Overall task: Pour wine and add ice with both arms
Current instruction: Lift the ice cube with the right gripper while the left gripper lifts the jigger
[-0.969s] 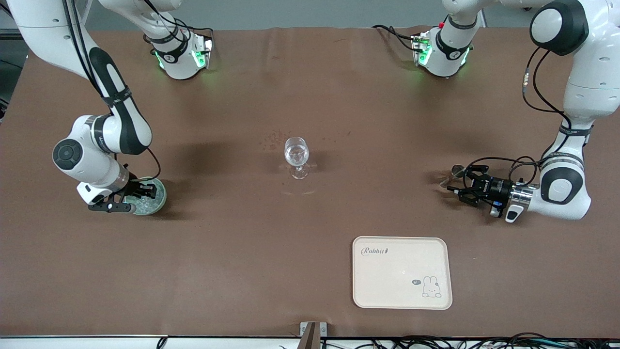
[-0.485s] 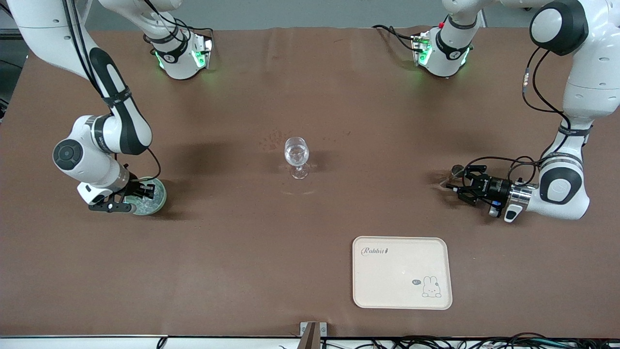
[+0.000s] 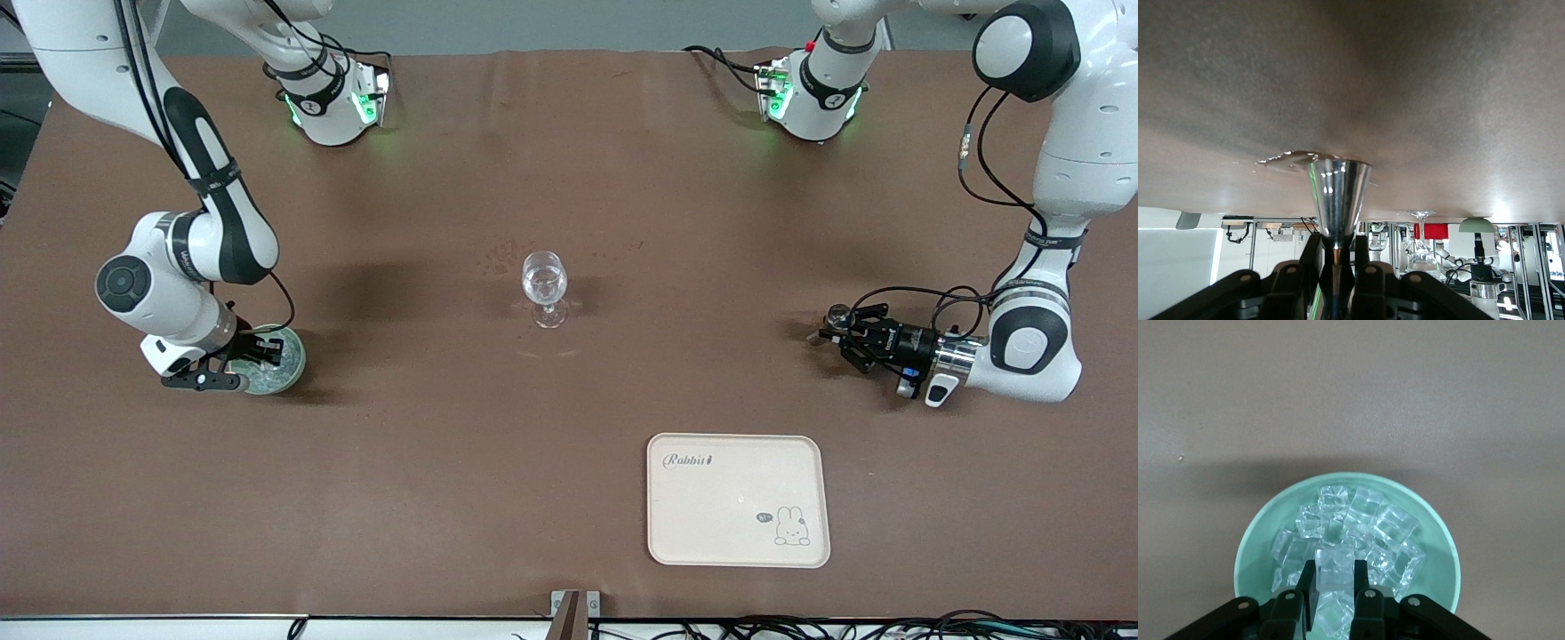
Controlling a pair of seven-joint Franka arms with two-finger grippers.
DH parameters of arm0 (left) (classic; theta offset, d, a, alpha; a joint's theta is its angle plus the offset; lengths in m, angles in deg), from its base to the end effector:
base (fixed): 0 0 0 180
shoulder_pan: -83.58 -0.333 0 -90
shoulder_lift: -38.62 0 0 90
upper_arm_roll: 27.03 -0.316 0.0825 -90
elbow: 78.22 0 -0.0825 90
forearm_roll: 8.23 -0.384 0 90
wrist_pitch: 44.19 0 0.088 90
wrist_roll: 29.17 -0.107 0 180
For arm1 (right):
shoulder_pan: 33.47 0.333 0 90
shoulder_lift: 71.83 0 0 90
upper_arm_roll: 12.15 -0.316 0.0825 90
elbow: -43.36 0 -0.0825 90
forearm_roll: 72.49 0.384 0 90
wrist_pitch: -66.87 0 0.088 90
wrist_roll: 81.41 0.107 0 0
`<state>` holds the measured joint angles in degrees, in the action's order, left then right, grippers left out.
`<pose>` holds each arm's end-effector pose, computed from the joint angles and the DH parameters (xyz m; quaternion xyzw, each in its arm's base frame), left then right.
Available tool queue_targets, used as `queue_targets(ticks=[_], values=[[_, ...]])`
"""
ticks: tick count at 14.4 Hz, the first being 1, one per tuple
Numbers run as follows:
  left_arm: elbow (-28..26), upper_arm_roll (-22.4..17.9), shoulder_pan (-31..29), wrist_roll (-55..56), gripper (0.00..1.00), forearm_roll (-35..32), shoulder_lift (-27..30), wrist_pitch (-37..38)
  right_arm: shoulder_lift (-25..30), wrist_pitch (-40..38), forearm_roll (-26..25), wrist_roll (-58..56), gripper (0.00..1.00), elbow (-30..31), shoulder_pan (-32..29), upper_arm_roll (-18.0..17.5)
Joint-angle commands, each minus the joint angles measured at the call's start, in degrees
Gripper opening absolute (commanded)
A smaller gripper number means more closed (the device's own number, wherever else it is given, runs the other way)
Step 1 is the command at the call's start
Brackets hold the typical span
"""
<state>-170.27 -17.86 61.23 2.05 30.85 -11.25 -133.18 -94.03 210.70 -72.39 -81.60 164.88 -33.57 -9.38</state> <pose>0.5880 0.0736 0.1162 0.7074 0.4402 -0.4673 0.2957 0.5770 -0.0288 0.2271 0.9997 -0.0223 0.0010 0.0086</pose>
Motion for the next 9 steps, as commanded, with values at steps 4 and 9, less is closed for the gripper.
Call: queue_targets(ticks=[4,9], values=[[-0.3,0.1,0.0,-1.2,0.12,1.0,0.0,0.5,1.2,-19.1,1.0,1.4,0.01,-12.0,-0.2,0.0],[1.5,5.7,0.1,-1.5,0.01,1.1,1.0,0.4,7.4,-36.2,0.8,0.5,0.01,-23.0,-1.0,0.9]])
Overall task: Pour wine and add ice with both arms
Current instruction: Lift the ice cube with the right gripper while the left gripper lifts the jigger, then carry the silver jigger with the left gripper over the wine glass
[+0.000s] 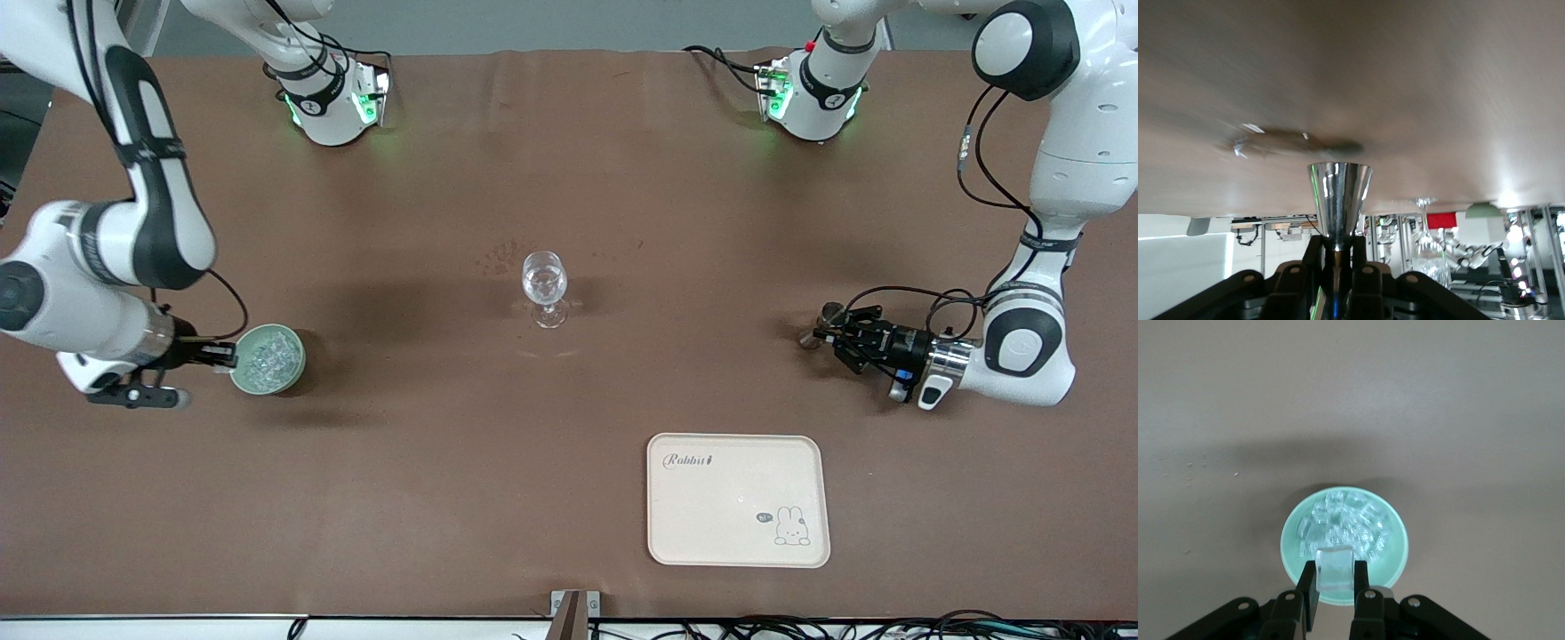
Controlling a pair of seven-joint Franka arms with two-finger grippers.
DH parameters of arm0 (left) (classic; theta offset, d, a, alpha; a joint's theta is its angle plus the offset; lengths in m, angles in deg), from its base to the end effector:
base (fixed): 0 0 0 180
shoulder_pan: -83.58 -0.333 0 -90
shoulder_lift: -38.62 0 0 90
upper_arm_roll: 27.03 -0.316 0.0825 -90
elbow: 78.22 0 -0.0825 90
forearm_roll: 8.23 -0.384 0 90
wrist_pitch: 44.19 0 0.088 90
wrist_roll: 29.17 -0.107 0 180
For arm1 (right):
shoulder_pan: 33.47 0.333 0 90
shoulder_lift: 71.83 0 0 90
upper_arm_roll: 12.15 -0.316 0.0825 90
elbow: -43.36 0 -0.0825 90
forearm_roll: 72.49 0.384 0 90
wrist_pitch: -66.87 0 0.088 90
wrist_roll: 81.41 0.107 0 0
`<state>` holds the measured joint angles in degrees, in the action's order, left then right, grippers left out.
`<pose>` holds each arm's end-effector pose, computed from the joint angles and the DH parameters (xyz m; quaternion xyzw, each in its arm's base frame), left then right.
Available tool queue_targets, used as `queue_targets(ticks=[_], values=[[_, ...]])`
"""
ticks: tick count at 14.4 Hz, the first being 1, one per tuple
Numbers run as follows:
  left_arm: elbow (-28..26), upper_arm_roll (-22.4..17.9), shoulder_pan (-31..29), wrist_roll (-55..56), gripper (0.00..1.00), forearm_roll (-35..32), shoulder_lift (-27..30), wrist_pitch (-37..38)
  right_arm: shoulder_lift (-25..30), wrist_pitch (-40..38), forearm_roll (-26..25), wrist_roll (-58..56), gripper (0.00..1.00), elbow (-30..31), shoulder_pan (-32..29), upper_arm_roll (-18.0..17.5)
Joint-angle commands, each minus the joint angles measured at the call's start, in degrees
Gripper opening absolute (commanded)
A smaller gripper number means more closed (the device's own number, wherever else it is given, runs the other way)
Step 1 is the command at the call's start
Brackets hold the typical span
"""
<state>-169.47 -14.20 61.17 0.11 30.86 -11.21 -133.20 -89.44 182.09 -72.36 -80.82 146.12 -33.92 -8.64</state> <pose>0.5992 0.0422 0.1291 0.7238 0.3999 -0.4648 0.3164 0.6240 -0.0405 0.3721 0.9982 -0.0392 -0.0449 0.0070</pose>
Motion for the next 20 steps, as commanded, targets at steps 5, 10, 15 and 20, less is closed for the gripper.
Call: queue_targets(ticks=[5,10,15,20], values=[[0.1,6.2,-0.1,0.9,0.00,5.3,2.1,0.2,10.3,-19.0,0.8,-0.2,0.01,-13.4,-0.6,2.6],[-5.6,13.8,0.0,6.5,0.00,7.7,9.1,-8.3,11.4,-37.0,0.7,-0.3,0.01,-25.8,-2.3,1.9],[-8.6,25.0,1.7,21.4,0.00,7.6,13.5,-21.4,11.6,-37.4,1.0,0.4,0.01,-25.9,-1.2,1.9],[-9.8,25.8,10.0,30.7,0.00,7.6,16.3,-29.2,11.6,-37.0,1.0,0.1,0.01,-25.9,-1.1,1.9]])
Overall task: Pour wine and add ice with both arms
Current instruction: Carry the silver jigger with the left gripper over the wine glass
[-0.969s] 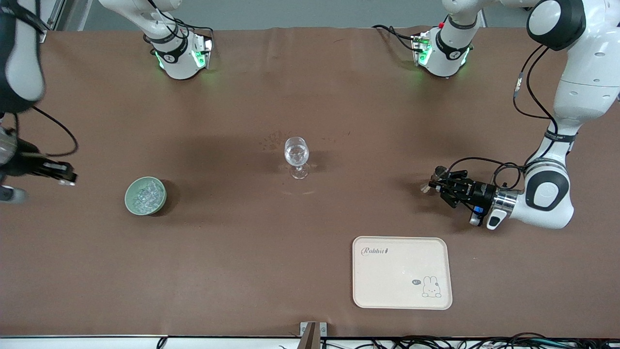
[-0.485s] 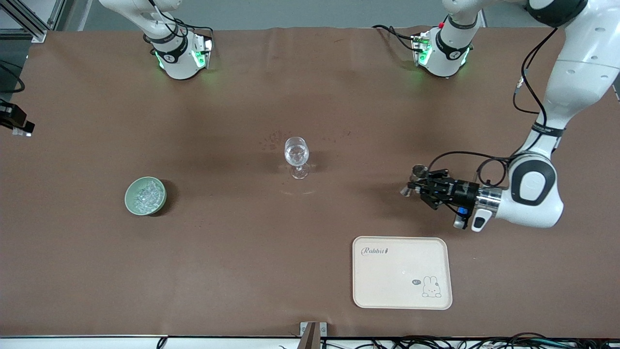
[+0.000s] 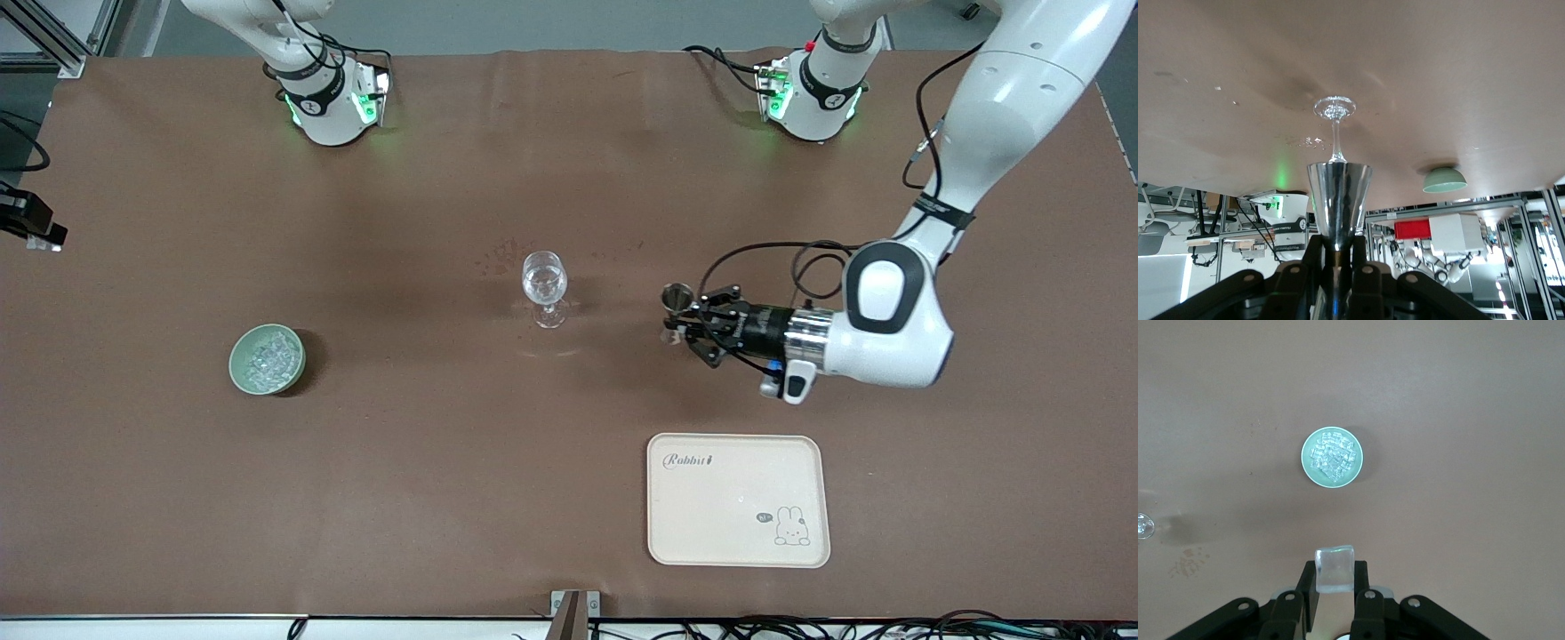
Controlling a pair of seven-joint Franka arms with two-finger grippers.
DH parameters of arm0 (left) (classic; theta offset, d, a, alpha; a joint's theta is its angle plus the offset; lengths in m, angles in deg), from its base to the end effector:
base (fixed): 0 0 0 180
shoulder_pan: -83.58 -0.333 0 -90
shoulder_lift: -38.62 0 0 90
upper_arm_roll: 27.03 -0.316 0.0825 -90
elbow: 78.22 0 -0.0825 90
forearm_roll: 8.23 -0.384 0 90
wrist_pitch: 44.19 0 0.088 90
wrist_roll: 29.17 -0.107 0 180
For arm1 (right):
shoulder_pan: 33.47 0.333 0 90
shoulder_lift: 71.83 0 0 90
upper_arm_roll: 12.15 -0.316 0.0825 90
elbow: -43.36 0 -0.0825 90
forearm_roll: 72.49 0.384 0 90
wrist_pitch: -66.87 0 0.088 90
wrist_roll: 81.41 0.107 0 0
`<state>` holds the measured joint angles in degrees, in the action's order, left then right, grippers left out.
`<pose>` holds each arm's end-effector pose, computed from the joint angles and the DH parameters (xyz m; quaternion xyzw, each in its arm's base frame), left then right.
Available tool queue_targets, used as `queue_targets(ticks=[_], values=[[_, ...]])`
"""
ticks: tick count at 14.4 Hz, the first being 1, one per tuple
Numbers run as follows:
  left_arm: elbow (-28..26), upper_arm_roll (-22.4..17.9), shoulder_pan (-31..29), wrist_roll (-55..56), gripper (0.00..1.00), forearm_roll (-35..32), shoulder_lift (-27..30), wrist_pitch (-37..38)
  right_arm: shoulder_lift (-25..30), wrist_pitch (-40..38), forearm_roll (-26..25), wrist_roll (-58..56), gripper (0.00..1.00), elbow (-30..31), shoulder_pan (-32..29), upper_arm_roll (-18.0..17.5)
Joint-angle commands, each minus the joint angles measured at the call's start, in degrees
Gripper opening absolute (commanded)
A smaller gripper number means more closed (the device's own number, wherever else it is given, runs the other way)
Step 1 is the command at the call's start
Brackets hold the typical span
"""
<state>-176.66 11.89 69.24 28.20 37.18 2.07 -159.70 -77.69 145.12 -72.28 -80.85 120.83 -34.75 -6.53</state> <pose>0.6014 -0.2640 0.3007 0.7301 0.4483 -0.4163 0.3043 0.5606 -0.0639 0.6514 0.9969 -0.0647 -0.0442 0.0008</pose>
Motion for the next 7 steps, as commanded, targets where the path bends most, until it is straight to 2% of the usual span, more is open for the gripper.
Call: queue_targets(ticks=[1,7], values=[[-2.8,-0.2,3.4,4.7,0.00,1.3,3.5,-4.3,-0.1,0.1,0.8,-0.2,0.00,-0.6,-0.4,-0.3],[-2.7,-0.4,11.2,19.0,0.00,-0.5,7.5,-7.0,-0.1,-0.1,0.8,-0.3,0.01,-0.6,-1.1,-0.5]])
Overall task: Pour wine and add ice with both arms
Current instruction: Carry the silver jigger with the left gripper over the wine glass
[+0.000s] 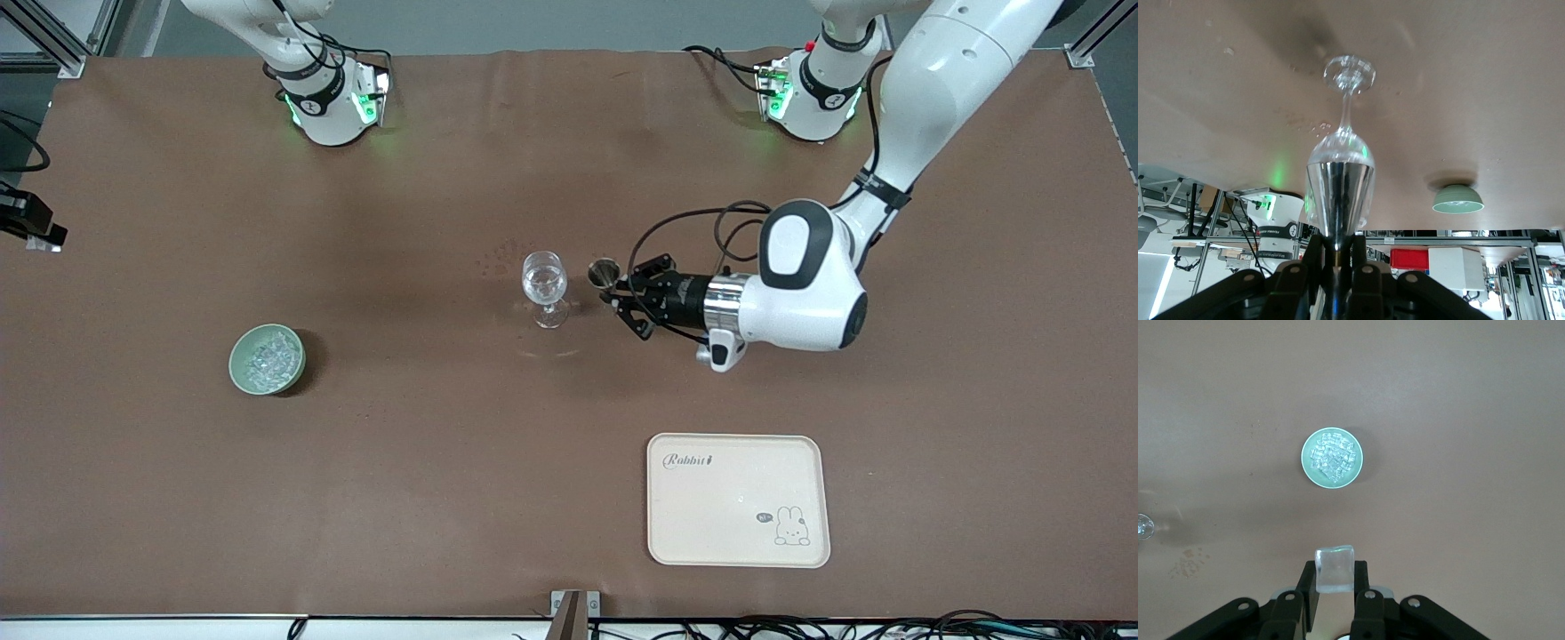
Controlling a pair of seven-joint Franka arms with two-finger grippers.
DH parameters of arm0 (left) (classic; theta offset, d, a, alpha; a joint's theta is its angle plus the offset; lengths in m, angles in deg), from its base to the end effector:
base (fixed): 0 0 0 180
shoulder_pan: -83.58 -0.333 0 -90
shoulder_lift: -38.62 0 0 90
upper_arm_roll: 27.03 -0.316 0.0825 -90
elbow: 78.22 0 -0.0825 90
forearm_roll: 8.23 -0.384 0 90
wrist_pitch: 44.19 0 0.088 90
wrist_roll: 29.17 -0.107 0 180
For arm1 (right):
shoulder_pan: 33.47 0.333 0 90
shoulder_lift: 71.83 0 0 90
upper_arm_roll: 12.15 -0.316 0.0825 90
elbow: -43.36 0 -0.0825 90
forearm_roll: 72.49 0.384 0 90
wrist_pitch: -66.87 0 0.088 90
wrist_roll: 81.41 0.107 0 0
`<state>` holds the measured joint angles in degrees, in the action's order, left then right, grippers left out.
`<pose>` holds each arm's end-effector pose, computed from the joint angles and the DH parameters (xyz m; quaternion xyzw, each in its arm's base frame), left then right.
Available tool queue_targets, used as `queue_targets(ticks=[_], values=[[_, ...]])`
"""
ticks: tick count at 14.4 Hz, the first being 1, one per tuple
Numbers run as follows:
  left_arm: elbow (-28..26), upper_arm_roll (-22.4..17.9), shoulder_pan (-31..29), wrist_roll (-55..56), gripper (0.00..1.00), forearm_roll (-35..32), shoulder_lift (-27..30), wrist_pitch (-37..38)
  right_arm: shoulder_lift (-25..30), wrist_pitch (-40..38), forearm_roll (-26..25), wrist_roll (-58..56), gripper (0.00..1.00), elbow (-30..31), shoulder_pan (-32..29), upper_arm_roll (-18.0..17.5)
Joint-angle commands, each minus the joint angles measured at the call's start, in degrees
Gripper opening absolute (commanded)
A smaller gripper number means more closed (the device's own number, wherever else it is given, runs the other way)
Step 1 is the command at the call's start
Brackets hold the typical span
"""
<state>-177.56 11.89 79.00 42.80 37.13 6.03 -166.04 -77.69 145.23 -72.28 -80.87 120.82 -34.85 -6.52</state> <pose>0.5588 -0.3576 0.3310 0.7215 0.5001 -0.4103 0.2467 0.5606 -0.0650 0.6516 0.9969 -0.0654 -0.0431 0.0008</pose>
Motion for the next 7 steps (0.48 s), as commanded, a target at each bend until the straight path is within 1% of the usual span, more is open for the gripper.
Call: queue_targets(ticks=[1,4,7], values=[[-1.6,-0.4,2.3,6.7,0.00,-2.1,3.8,-0.8,-0.1,-0.2,0.8,-0.3,0.01,-0.6,-0.9,-0.5],[-1.2,-0.3,5.2,15.6,0.00,-8.9,4.0,-2.4,-0.1,-0.2,0.8,-0.3,0.01,-0.6,-0.7,-0.5],[-0.5,-0.3,6.5,21.6,0.00,-14.5,3.9,-3.2,-0.1,-0.2,0.9,-0.3,0.01,-0.6,-0.6,-0.5]])
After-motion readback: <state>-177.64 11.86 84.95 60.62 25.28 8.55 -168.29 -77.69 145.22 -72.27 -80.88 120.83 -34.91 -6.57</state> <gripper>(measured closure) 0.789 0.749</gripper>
